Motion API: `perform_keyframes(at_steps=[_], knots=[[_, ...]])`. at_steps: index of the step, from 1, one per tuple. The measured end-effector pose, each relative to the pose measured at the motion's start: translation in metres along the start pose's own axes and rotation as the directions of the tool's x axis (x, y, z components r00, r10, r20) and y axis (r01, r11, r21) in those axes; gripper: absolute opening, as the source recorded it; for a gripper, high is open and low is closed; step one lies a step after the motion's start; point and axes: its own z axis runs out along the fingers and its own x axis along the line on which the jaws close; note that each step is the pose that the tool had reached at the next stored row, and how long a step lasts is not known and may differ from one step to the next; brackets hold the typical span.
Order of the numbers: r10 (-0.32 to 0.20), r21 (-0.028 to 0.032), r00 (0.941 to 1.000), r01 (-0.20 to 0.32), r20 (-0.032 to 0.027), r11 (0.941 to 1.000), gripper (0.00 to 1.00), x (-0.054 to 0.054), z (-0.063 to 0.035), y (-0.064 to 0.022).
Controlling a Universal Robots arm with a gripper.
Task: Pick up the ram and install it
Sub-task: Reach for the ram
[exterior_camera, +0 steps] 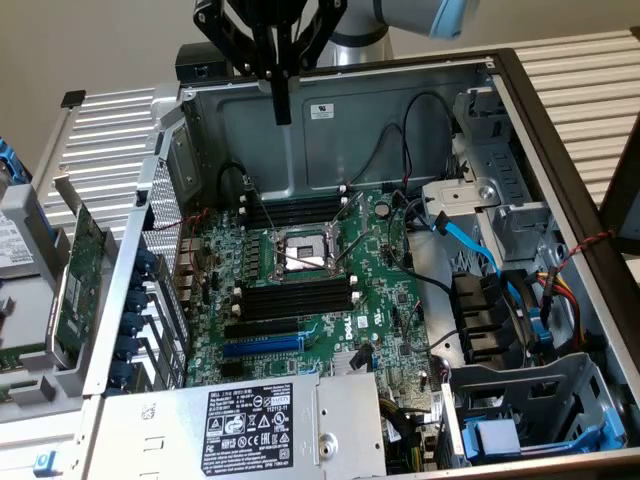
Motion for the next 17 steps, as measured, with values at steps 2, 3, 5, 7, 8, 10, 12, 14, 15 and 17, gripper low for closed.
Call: perform_keyframes(at_steps=[2, 3, 5, 7, 8, 10, 12, 14, 15, 17], knots=[[0.0, 0.0, 1.0, 0.0, 0.0, 1.0, 0.1, 0.003, 0.0, -0.0002], [0.0, 0.0, 1.0, 0.0, 0.0, 1.0, 0.1, 0.005, -0.0001, -0.0004], [0.0, 0.0, 1.0, 0.0, -0.0001, 1.0, 0.1, 0.009, -0.0002, -0.0007], [0.0, 0.0, 1.0, 0.0, 0.0, 1.0, 0.1, 0.013, -0.0003, -0.001], [0.0, 0.0, 1.0, 0.0, 0.0, 1.0, 0.1, 0.015, -0.0003, -0.0011], [0.0, -0.0001, 1.0, 0.0, 0.0, 1.0, 0.1, 0.018, -0.0004, -0.0015], [0.0, 0.0001, 1.0, 0.0, -0.0002, 1.0, 0.1, 0.023, -0.0005, -0.0018], [0.0, 0.0002, 1.0, 0.0, -0.0015, 1.0, 0.1, 0.027, -0.0006, -0.0021], [0.0, 0.0002, 1.0, 0.0, -0.0039, 1.0, 0.1, 0.028, -0.0004, -0.0022], [0.001, 0.0009, 0.9999, -0.001, -0.0124, 1.0, 0.1, 0.03, -0.0004, -0.0024]])
